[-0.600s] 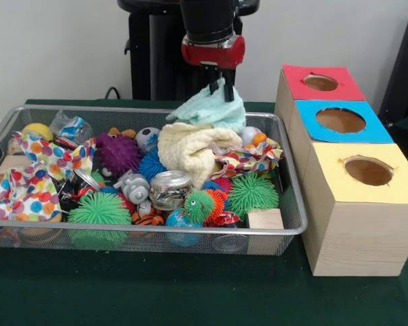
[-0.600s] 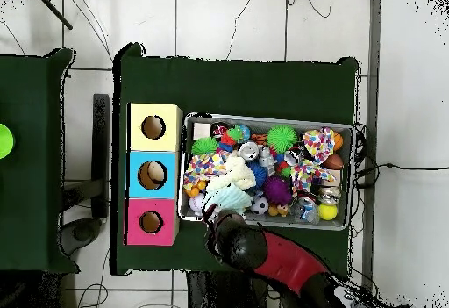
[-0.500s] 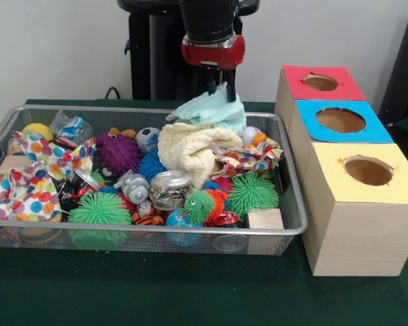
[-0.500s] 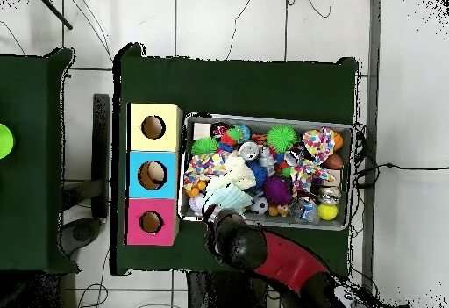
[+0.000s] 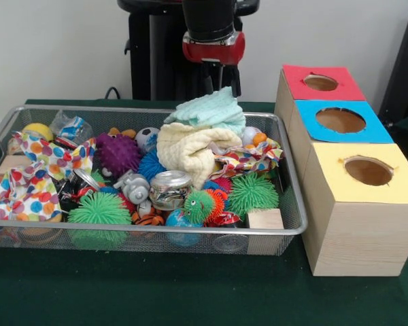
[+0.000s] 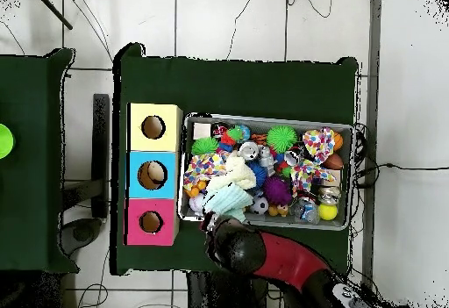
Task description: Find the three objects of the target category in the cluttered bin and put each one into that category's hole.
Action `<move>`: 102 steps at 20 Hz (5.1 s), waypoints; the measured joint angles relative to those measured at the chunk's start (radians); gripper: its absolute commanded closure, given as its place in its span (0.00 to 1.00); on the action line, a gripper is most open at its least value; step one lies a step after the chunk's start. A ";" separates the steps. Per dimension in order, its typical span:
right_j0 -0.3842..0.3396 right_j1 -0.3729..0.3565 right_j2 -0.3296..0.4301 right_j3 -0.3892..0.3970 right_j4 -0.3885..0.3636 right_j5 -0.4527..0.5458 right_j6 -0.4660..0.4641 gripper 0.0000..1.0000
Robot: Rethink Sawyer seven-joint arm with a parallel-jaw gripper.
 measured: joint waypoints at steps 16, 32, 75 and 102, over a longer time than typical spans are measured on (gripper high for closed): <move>0.027 -0.026 0.000 0.000 -0.006 0.016 0.000 0.00; 0.026 -0.041 0.000 0.000 -0.021 0.016 0.000 0.00; -0.003 -0.041 0.023 -0.002 -0.059 0.016 0.000 1.00; -0.024 -0.061 0.047 -0.083 -0.060 0.097 0.000 0.00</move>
